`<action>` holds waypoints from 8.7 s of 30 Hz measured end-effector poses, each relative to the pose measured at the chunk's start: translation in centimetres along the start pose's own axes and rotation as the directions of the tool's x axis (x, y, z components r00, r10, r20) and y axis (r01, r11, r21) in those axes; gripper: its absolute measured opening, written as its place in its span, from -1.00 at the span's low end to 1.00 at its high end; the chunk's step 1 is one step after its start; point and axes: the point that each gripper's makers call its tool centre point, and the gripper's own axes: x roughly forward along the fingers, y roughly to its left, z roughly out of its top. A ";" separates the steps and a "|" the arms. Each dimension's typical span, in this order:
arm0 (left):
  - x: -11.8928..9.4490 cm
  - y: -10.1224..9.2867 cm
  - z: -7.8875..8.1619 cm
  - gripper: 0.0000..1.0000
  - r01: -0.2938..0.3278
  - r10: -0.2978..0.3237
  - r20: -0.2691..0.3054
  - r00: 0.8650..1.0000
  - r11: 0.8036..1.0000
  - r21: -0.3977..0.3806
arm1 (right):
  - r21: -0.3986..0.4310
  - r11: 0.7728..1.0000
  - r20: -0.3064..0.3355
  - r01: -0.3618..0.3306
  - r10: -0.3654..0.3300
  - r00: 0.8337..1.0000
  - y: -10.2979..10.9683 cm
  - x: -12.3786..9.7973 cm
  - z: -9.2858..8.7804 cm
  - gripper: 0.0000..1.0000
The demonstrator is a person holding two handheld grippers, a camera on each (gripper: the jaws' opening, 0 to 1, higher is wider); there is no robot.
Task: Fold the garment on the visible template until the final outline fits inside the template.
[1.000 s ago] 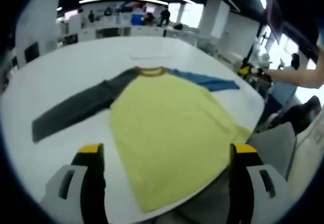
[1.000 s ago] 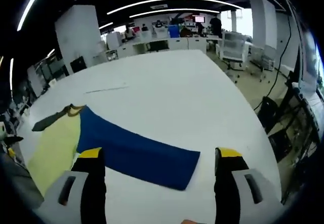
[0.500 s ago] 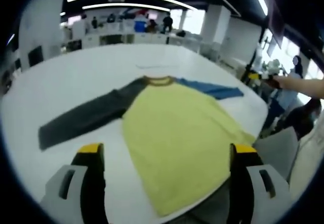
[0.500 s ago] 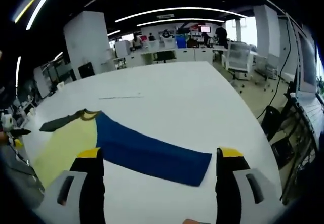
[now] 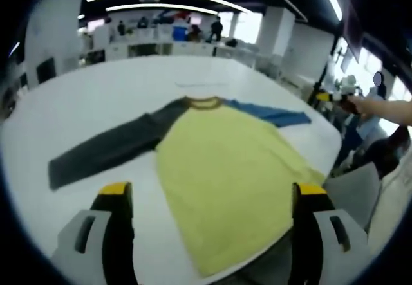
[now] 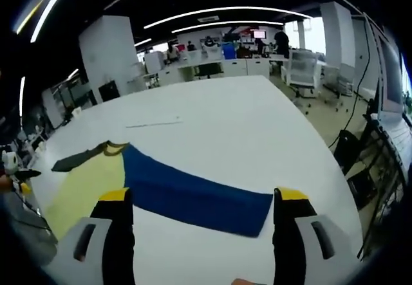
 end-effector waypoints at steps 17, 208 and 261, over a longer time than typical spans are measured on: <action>0.3 -0.9 -1.0 0.98 0.020 -0.020 -0.045 0.999 1.000 0.000 | 0.312 0.931 -0.154 0.189 -0.147 0.977 -9.2 4.3 -6.2 0.40; -5.8 1.0 -3.9 0.92 -0.052 0.056 0.033 0.998 0.994 -0.095 | 0.302 0.784 0.055 -0.543 0.554 0.831 35.9 16.3 5.5 -0.98; -5.3 0.4 -4.6 0.89 -0.035 0.039 0.026 0.999 0.993 -0.115 | 0.305 0.786 -0.180 -0.538 0.603 0.778 44.0 20.2 -3.6 -0.97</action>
